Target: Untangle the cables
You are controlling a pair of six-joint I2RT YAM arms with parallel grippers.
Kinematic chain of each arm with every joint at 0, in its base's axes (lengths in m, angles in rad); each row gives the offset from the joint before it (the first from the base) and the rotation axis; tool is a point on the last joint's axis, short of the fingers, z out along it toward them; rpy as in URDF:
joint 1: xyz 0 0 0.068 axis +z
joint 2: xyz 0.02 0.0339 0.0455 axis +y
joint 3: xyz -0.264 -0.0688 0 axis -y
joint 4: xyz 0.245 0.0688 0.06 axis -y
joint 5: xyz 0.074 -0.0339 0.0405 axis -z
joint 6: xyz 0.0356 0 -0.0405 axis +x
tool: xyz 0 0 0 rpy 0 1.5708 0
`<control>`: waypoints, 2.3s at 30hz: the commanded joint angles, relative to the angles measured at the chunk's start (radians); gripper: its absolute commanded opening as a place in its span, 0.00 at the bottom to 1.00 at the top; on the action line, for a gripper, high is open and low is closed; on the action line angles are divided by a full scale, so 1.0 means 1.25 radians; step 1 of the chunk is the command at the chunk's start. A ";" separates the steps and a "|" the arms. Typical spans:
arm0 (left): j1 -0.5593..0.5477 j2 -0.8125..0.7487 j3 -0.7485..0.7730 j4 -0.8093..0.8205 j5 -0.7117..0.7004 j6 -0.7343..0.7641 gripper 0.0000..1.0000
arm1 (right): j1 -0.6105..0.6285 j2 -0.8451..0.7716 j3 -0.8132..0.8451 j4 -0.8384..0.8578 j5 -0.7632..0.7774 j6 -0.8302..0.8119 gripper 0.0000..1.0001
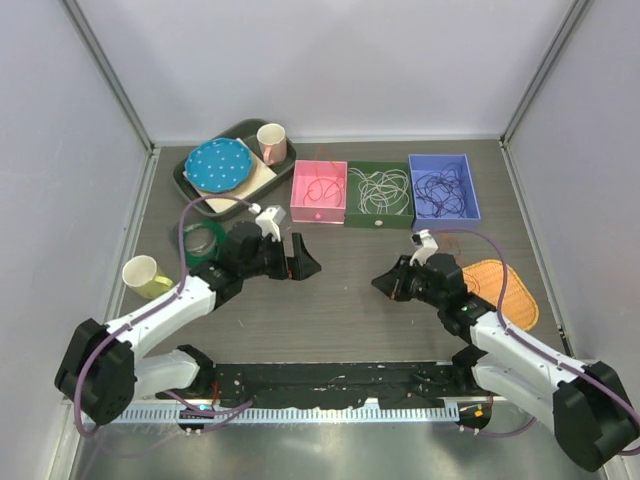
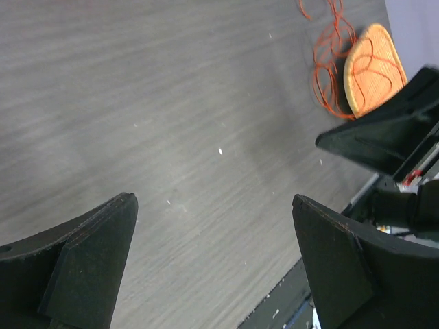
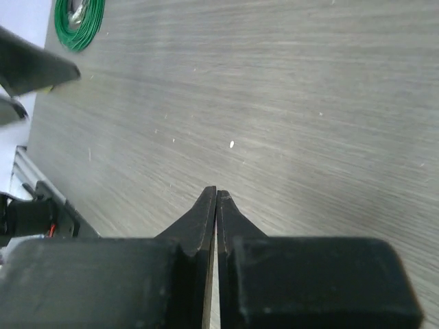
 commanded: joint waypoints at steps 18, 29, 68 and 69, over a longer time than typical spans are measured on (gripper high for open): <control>-0.023 -0.175 -0.114 0.026 -0.102 -0.054 1.00 | -0.081 0.173 0.304 -0.474 0.792 0.040 0.79; -0.023 -0.193 -0.119 0.024 -0.100 -0.049 1.00 | -0.091 0.238 0.326 -0.259 0.372 -0.100 0.01; -0.068 -0.138 -0.154 0.186 0.051 -0.013 0.00 | 0.346 0.043 0.532 -0.222 0.441 -0.038 0.01; -0.068 -0.144 -0.156 0.181 0.042 -0.016 0.00 | 0.346 0.021 0.529 -0.245 0.482 -0.040 0.01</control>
